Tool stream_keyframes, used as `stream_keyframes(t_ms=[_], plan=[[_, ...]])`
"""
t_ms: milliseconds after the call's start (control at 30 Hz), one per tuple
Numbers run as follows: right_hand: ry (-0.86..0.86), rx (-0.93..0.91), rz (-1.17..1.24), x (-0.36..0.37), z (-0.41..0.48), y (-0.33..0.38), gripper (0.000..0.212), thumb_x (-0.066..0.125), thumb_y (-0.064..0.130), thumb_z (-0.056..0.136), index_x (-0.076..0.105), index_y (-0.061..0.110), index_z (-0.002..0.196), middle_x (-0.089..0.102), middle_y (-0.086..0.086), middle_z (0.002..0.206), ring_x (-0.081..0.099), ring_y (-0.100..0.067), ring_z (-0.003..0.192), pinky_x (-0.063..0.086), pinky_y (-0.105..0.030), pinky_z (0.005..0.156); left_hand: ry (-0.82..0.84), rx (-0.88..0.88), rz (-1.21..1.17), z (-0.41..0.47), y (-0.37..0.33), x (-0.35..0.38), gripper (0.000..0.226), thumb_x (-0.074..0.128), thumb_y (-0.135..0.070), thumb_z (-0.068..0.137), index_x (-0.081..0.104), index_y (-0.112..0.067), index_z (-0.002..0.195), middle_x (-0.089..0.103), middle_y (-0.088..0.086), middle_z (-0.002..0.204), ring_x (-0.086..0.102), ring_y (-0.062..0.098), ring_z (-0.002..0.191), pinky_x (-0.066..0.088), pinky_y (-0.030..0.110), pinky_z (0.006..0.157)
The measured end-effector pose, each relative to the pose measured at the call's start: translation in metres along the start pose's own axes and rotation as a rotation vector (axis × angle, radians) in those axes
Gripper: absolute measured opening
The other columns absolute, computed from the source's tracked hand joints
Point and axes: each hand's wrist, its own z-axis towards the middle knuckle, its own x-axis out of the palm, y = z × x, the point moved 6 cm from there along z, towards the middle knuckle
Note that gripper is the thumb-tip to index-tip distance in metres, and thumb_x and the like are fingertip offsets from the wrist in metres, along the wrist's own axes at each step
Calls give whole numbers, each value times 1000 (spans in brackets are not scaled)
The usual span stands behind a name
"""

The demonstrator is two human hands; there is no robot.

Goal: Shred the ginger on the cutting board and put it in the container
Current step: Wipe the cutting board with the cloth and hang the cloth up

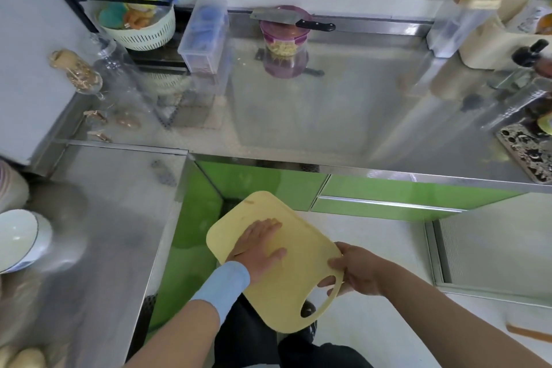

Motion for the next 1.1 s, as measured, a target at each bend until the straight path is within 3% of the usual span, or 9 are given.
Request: stream_keyframes(t_ms=[167,267,400,567,700,767,833,967,1100], plan=[[-98,58,8,8,52,2,30,39,-2,105,47,12,130,68,-22,114,73,-35,76,60,-48,66,58,-1,72,30,15,22,58,33,-46,102,7,-38,154,-21,-14,159,-16,13,147,-1,37,121],[-159,82,10,16,93,3,28,37,-2,105,48,7,129,68,-22,110,71,-33,69,62,-49,67,141,31,39,58,19,42,55,27,-39,105,3,-37,155,-17,-15,159,-14,8,147,1,34,119],[-234,82,-29,25,151,14,27,39,-7,100,53,-4,123,71,-27,104,71,-34,63,59,-42,51,238,103,52,97,29,77,52,21,-29,106,6,-30,156,-7,-9,162,-6,10,148,3,32,120],[-302,97,7,35,220,32,22,34,-13,99,56,-9,98,65,-23,90,68,-34,51,54,-39,39,334,81,87,149,71,119,53,20,-32,107,-3,-29,155,-15,-2,162,-9,17,149,6,41,120],[-337,99,-28,32,260,45,21,33,-11,99,54,-7,94,64,-22,83,66,-37,54,60,-55,61,324,102,155,194,102,134,54,27,-38,105,8,-32,155,-23,-2,160,-17,22,147,3,46,120],[-345,95,-42,23,269,50,23,29,-13,98,51,-9,97,63,-24,79,62,-34,46,58,-47,52,307,80,95,219,117,144,61,24,-48,102,-2,-32,154,-24,-1,159,-17,21,147,3,46,120],[-333,112,-25,17,272,52,28,24,-17,95,48,-5,101,56,-24,80,56,-29,41,51,-36,42,291,90,45,243,135,151,63,11,-52,96,8,-27,154,-22,-3,160,-18,19,147,5,48,120],[-307,127,-92,9,277,47,27,28,-15,96,47,-12,115,64,-35,100,64,-36,53,57,-38,45,328,-76,-7,270,185,163,52,15,-35,106,-4,-31,154,-21,-16,152,-18,14,145,-1,40,120],[-335,144,-81,1,281,37,40,27,-14,93,47,-11,127,63,-32,99,63,-37,64,57,-37,50,296,-344,136,276,242,160,57,14,-47,104,-6,-31,155,-13,-2,162,-10,22,149,3,44,119]])
